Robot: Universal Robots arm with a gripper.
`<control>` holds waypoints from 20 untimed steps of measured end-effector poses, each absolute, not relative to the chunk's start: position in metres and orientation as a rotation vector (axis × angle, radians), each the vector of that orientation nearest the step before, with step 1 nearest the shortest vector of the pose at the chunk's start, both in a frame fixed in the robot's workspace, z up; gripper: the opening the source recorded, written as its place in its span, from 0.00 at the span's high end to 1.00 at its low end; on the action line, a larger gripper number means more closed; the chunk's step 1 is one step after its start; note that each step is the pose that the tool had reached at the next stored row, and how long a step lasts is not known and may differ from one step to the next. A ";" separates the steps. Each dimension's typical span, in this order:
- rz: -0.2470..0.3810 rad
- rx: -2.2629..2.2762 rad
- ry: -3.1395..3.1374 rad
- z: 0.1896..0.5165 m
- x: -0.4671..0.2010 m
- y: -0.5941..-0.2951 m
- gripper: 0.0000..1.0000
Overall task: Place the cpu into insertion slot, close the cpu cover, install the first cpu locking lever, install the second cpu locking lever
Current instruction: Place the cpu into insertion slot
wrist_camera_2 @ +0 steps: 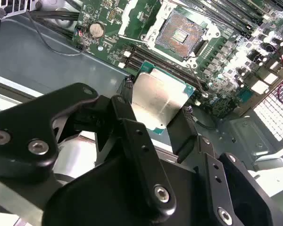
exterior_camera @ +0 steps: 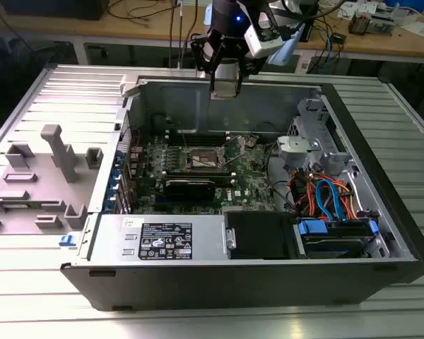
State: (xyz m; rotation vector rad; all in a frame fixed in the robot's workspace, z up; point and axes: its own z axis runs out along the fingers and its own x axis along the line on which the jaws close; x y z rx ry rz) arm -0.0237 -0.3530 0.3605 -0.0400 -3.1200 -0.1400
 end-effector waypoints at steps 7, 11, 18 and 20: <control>-0.140 -0.040 -3.120 0.360 -0.024 -0.354 0.46; -0.140 -0.040 -3.120 0.360 -0.024 -0.355 0.46; -0.140 -0.040 -3.120 0.360 -0.024 -0.356 0.46; -0.140 -0.040 -3.120 0.360 -0.024 -0.356 0.46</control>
